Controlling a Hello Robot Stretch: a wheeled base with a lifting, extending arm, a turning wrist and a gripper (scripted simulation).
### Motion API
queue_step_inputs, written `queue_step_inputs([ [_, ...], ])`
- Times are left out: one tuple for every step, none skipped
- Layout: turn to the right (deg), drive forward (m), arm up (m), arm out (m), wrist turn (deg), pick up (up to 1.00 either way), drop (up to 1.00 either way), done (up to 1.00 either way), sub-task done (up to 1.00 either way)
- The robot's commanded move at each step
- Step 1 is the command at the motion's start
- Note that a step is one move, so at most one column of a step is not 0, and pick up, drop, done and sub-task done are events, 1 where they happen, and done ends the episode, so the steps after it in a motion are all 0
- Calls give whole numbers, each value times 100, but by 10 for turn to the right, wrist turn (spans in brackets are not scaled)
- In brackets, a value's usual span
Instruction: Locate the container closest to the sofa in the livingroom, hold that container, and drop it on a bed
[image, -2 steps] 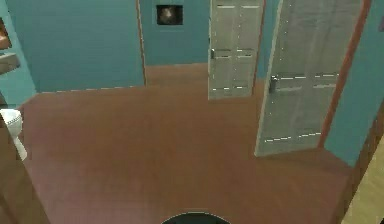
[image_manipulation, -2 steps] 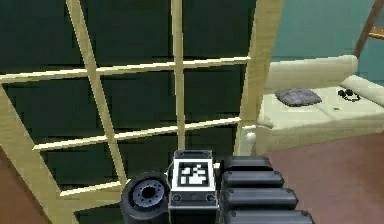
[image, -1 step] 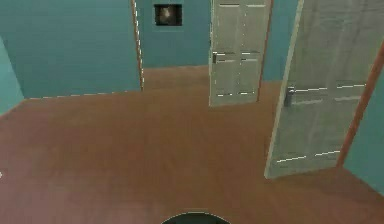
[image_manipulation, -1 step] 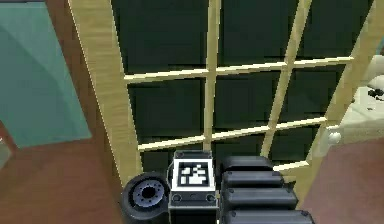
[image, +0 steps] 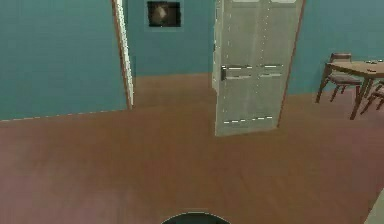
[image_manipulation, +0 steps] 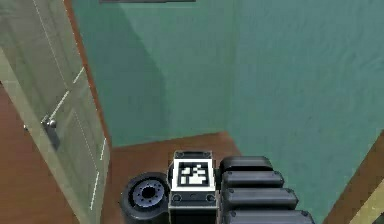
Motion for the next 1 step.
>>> queue_step_inputs([
  [0, 100, 0, 0, 0, 0, 0, 0, 0],
])
